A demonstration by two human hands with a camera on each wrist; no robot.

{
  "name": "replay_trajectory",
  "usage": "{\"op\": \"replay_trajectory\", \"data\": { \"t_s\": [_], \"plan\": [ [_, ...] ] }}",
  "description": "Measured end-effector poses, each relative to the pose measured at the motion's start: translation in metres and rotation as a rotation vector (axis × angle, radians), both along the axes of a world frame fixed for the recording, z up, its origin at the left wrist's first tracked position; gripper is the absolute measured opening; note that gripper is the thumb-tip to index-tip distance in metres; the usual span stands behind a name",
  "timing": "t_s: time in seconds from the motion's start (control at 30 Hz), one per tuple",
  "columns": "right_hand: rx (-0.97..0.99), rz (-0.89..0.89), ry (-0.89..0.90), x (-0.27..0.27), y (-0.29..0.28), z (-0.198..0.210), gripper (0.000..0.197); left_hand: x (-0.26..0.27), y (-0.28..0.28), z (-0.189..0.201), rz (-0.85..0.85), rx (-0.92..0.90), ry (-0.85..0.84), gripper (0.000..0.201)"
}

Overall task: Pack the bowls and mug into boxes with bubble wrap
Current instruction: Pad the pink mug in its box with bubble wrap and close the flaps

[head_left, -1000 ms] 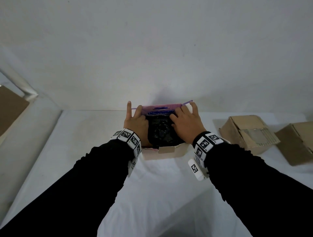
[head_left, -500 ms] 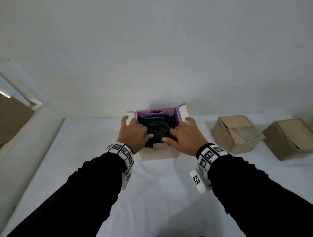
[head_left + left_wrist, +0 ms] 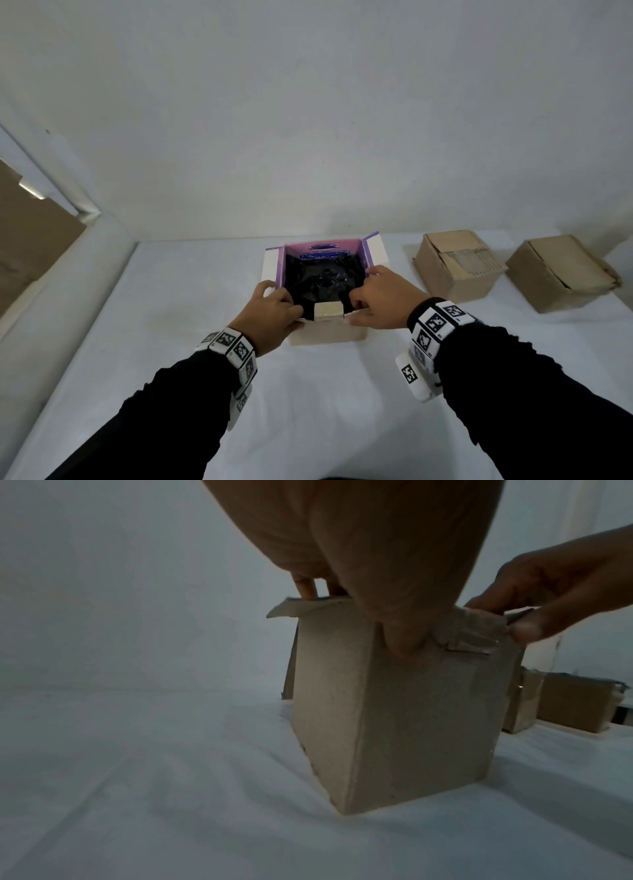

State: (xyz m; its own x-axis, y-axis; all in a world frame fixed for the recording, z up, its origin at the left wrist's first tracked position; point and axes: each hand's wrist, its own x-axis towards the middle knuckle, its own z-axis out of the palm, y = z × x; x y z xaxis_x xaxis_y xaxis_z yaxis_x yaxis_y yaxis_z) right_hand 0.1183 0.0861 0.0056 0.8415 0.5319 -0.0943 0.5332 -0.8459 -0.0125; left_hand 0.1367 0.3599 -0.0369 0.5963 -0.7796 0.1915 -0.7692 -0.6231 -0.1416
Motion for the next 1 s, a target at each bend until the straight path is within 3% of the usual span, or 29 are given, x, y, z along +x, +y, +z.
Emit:
{"op": "replay_trajectory", "data": {
  "t_s": [0.1, 0.2, 0.27, 0.3, 0.4, 0.47, 0.53, 0.57, 0.67, 0.77, 0.87, 1.0],
  "plan": [
    [0.337, -0.129, -0.172, -0.005, -0.007, -0.003, 0.049, -0.010, 0.002, -0.004, 0.064, -0.069, -0.003, 0.025],
    [0.653, -0.518, -0.389, -0.003, -0.014, -0.015, 0.034, -0.023, 0.004, 0.000, 0.188, -0.203, 0.012, 0.043],
    [0.833, -0.750, -0.340, -0.002, -0.014, -0.021, 0.027, -0.031, 0.006, 0.005, 0.352, -0.338, 0.042, 0.043],
    [0.906, -0.780, -0.285, -0.002, -0.011, -0.023, 0.027, -0.033, 0.008, 0.006, 0.459, -0.400, 0.059, 0.041],
    [0.895, -0.603, -0.307, -0.007, 0.007, -0.017, 0.025, -0.030, 0.015, 0.008, 0.745, -0.573, 0.281, 0.066],
    [0.827, -0.463, -0.264, -0.011, 0.022, -0.015, 0.022, -0.025, 0.017, 0.014, 0.730, -0.823, 0.461, 0.077],
    [0.771, -0.395, -0.211, -0.015, 0.031, -0.017, 0.014, -0.023, 0.014, 0.025, 0.630, -0.975, 0.477, 0.070],
    [0.738, -0.381, -0.202, -0.017, 0.032, -0.020, 0.012, -0.021, 0.010, 0.030, 0.572, -0.973, 0.443, 0.065],
    [0.628, -0.336, -0.201, -0.021, 0.032, -0.032, 0.032, -0.019, -0.004, 0.039, 0.371, -0.844, 0.358, 0.046],
    [0.553, -0.281, -0.205, -0.027, 0.033, -0.040, 0.035, -0.015, -0.019, 0.034, 0.270, -0.675, 0.366, 0.044],
    [0.603, -0.250, -0.205, -0.032, 0.031, -0.040, 0.032, -0.011, -0.035, 0.023, 0.319, -0.568, 0.408, 0.058],
    [0.731, -0.258, -0.216, -0.039, 0.027, -0.033, 0.025, -0.004, -0.057, 0.021, 0.531, -0.586, 0.448, 0.070]
  ]
}}
